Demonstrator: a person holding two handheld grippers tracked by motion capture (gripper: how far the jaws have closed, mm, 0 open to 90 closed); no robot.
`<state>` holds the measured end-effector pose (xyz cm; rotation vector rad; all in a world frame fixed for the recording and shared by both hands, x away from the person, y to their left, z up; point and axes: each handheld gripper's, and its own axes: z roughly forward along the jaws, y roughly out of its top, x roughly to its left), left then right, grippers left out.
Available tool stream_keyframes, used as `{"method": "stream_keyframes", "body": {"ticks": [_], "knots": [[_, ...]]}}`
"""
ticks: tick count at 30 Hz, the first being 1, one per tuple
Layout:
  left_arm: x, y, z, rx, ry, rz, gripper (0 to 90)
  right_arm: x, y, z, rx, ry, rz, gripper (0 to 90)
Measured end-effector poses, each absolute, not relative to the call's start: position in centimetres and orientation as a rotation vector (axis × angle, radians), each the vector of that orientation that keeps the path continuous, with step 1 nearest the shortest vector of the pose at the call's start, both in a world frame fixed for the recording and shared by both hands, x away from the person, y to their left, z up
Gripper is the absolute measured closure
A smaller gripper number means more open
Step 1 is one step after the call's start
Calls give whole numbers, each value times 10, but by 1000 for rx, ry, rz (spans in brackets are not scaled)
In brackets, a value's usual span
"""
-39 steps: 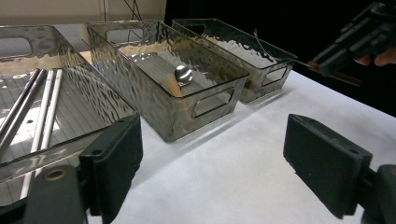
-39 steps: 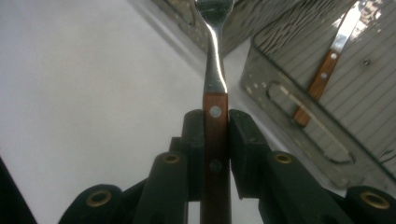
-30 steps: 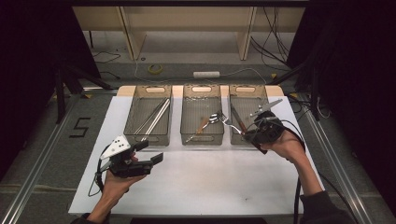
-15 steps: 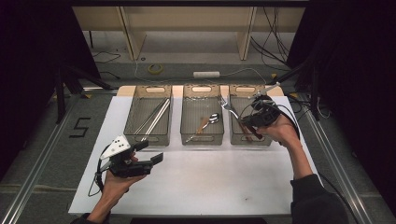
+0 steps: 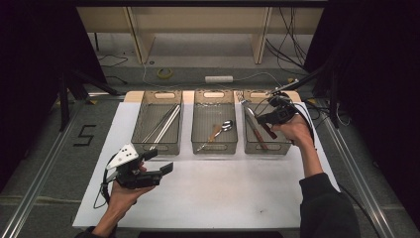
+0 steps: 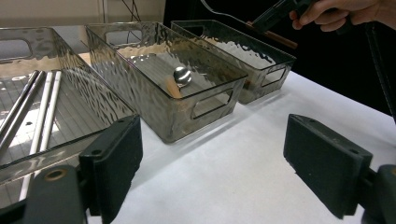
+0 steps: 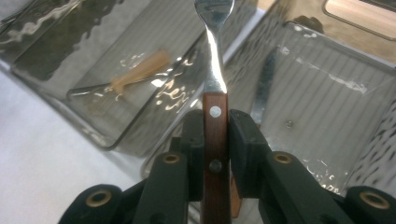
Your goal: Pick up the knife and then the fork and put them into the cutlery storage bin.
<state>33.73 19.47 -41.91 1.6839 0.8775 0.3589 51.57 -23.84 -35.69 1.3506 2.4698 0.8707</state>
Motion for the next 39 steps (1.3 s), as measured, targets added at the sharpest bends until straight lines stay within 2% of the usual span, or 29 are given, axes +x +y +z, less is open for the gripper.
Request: {"method": "stream_keyframes", "body": {"ticks": [16, 39], "knots": [[337, 195, -419, 1685, 877, 359, 191, 534, -247, -370, 1484, 2392, 792, 775], [337, 195, -419, 1685, 877, 363, 191, 541, -250, -392, 1587, 2337, 687, 774]]}}
